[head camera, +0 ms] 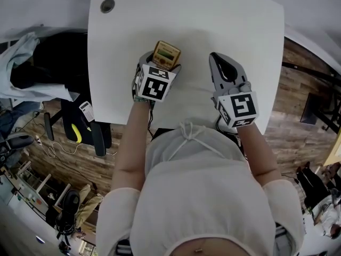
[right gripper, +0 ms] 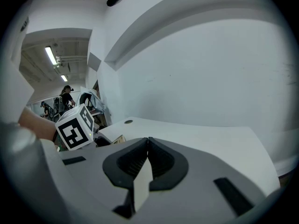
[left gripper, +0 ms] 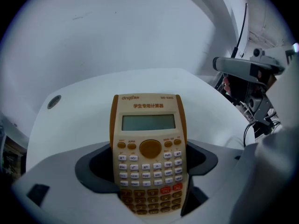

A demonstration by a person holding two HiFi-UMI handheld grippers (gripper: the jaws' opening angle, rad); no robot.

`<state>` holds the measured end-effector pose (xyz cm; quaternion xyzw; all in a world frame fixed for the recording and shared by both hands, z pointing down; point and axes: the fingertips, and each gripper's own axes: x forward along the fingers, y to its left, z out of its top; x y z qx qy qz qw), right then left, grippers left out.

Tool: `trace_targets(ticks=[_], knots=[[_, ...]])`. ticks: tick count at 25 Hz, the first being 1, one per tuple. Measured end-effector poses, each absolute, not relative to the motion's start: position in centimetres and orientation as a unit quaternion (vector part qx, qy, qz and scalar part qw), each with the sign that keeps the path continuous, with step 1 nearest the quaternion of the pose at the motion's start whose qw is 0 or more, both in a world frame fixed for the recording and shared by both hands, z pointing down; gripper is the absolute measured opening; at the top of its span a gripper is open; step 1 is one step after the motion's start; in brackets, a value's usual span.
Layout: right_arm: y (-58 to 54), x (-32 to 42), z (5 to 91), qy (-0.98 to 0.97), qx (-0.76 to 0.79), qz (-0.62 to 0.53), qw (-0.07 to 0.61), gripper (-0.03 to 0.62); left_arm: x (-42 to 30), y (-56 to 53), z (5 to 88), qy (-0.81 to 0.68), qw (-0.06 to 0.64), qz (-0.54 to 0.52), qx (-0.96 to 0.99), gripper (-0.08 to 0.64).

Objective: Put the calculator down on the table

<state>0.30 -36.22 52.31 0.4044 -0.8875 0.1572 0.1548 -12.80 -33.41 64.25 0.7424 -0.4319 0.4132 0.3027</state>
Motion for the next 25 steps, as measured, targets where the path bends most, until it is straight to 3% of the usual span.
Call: trace_targets(ticks=[25], knots=[[-32.8,0.4,50.1,-0.882,0.424,0.130,0.162,0.006,-13.5,-32.5,63.0,-0.472,0.225,0.330,0.786,0.413]])
